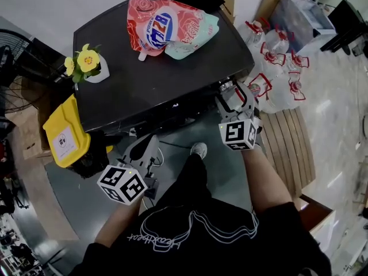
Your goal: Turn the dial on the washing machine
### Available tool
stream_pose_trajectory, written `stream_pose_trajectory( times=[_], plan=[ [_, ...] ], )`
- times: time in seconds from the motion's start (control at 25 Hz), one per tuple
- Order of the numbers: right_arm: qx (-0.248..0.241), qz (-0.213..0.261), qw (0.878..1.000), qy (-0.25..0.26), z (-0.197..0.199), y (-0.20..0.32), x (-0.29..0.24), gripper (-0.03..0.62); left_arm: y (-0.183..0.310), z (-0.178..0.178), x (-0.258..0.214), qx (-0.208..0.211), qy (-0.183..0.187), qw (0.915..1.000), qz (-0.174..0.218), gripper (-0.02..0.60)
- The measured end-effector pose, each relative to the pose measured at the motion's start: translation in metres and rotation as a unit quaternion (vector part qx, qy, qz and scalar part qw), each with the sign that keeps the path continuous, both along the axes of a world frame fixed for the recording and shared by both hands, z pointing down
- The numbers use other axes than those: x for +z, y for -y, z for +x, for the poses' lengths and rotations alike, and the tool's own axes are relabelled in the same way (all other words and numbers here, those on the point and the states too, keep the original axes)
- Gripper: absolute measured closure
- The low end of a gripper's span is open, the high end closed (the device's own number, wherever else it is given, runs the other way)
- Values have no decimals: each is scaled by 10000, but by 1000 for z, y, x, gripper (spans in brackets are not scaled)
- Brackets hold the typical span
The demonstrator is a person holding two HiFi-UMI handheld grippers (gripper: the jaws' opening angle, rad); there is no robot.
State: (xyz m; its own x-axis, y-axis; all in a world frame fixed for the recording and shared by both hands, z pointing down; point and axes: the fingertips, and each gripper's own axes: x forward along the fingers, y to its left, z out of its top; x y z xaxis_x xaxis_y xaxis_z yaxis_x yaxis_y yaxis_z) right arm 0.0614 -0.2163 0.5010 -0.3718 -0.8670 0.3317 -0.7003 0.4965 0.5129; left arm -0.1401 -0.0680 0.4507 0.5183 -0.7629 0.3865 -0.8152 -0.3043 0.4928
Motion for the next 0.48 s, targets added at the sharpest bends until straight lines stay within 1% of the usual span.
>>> stream_pose_trajectory(
  times=[0.2, 0.28, 0.4, 0.48],
  plan=[
    [60, 63, 9996, -250, 1, 3, 2, 306, 0, -1, 3, -4, -30, 10000, -10, 577],
    [68, 86, 9995, -311, 1, 3, 2, 306, -1, -2, 3, -7, -48, 10000, -4, 577],
    [66, 62, 9995, -300, 1, 3, 3, 307, -2, -2, 5, -8, -72, 10000, 8, 577],
    [60, -15, 9998, -196, 1, 2, 3, 307, -3, -2, 5, -13, -89, 10000, 10, 577]
  ],
)
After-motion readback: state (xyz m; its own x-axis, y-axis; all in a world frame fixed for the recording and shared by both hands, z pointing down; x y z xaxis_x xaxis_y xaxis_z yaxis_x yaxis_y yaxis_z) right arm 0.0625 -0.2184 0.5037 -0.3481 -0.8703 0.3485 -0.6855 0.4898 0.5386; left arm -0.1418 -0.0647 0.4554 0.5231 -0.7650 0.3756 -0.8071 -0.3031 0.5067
